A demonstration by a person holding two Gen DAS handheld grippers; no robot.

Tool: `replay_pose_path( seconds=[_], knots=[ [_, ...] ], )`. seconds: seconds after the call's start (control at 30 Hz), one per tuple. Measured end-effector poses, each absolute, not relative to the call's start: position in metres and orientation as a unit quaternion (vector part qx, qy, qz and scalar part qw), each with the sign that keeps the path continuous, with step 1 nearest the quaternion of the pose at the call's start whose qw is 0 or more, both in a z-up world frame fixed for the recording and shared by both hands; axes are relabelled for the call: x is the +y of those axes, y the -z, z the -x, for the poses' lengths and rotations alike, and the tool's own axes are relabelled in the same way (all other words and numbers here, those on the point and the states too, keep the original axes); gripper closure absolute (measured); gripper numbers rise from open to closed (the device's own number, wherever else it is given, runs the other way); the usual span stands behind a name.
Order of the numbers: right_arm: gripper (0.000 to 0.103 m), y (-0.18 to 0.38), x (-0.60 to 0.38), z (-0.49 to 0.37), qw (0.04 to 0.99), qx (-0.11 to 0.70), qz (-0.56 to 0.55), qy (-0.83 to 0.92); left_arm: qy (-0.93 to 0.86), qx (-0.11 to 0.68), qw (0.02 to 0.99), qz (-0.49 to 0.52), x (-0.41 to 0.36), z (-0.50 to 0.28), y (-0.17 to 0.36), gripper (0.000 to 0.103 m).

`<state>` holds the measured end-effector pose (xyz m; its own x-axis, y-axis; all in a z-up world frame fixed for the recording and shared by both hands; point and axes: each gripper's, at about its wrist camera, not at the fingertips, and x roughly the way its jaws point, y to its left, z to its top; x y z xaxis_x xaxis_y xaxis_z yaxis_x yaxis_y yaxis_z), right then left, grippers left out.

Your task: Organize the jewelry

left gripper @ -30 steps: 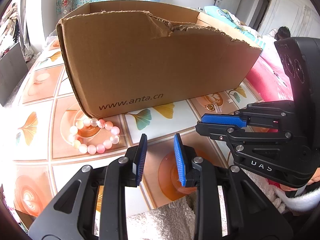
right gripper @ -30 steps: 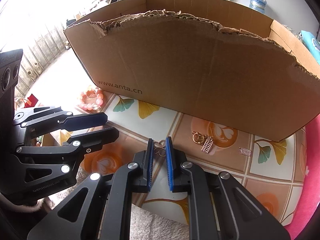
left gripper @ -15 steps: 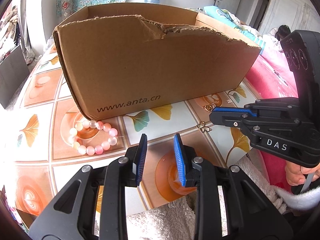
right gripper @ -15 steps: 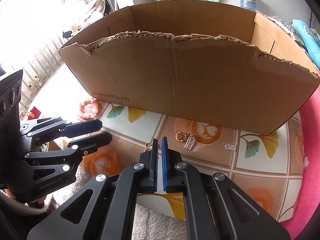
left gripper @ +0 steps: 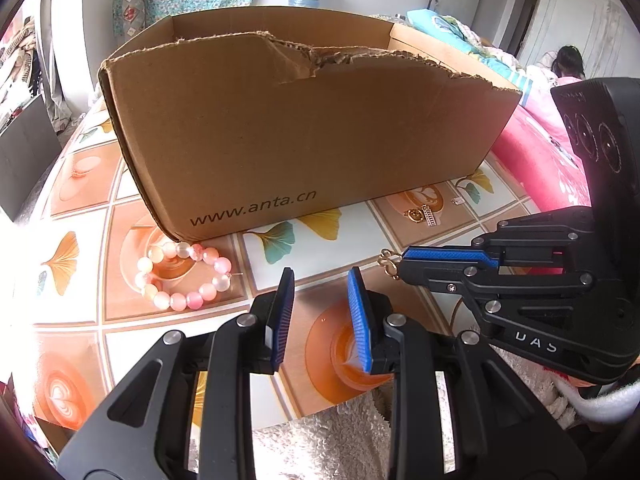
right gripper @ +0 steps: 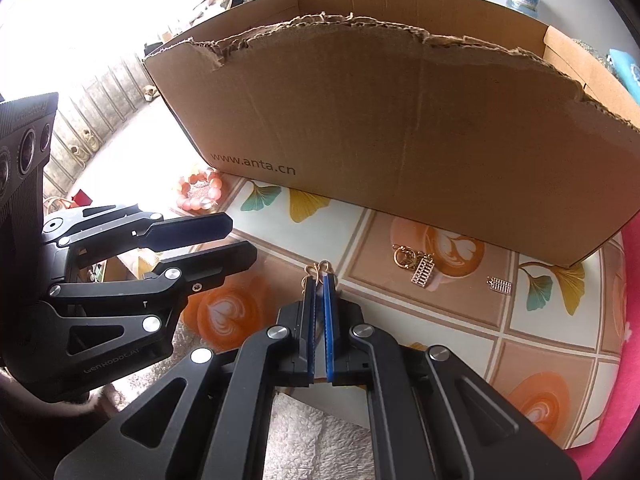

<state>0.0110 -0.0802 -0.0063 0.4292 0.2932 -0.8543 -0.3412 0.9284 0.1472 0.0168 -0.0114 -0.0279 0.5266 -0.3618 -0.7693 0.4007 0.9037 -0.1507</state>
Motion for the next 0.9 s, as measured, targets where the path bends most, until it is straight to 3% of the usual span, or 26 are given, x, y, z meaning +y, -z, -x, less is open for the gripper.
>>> replay_pose_path(
  seconds=[0.27,0.43,0.63,0.73,0.9],
  knots=[
    [0.096,-0.003,-0.073,-0.007,0.85,0.484,0.059,-0.201,0.22,0.434,0.874,-0.022,-0.008,-0.016,0.027,0.077],
    [0.08,-0.003,-0.06,-0.008,0.846,0.475,0.098,-0.219,0.219,0.432,0.875,-0.021,-0.005,-0.016,0.026,0.077],
    [0.08,0.001,-0.054,-0.008,0.829,0.479,0.146,-0.248,0.218,0.432,0.875,-0.019,-0.002,-0.017,0.026,0.077],
    [0.086,-0.002,-0.059,-0.015,0.823,0.487,0.131,-0.262,0.219,0.432,0.875,-0.019,-0.002,-0.016,0.025,0.077],
    [0.087,-0.004,-0.061,-0.017,0.821,0.49,0.128,-0.263,0.218,0.433,0.875,-0.017,-0.001,-0.016,0.025,0.077]
  ],
)
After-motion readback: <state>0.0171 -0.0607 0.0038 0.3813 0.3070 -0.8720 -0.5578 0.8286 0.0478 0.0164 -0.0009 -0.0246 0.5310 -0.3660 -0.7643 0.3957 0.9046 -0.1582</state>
